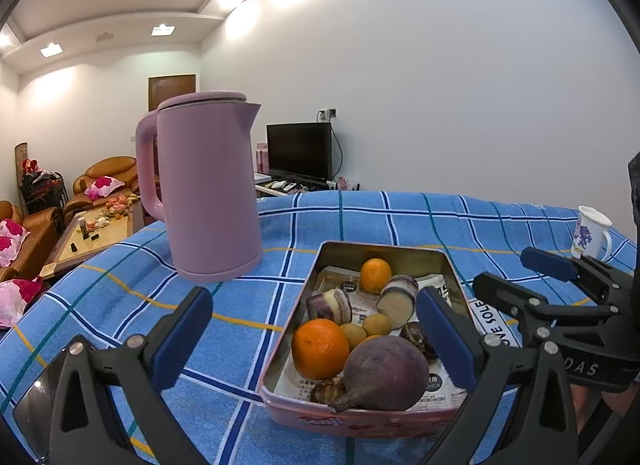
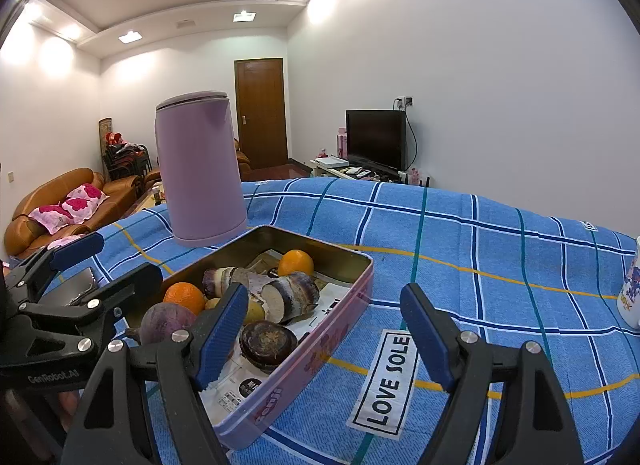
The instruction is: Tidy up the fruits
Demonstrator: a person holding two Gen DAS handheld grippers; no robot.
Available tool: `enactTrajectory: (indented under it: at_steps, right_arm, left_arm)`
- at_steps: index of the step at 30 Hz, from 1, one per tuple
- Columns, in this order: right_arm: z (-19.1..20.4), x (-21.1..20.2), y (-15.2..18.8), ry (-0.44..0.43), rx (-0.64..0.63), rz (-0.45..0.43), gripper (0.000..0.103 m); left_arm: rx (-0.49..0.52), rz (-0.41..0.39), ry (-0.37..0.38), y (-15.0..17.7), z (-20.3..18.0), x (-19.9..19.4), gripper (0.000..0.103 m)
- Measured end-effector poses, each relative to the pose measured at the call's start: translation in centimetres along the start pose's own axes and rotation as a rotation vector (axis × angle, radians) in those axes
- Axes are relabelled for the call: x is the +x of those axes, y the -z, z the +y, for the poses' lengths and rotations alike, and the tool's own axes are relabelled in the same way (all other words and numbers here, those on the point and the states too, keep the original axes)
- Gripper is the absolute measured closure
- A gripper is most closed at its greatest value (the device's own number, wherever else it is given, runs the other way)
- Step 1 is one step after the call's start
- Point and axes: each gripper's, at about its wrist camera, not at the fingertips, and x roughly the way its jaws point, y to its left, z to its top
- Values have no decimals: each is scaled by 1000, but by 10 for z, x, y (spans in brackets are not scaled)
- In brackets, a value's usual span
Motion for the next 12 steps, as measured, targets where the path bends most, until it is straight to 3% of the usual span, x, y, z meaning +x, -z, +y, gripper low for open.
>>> enactTrajectory:
  at_steps: [12]
  right_arm:
    - [-1, 0, 0, -1, 2, -2, 23]
  left_arm:
    - [-1, -6, 8, 1, -1, -2, 0]
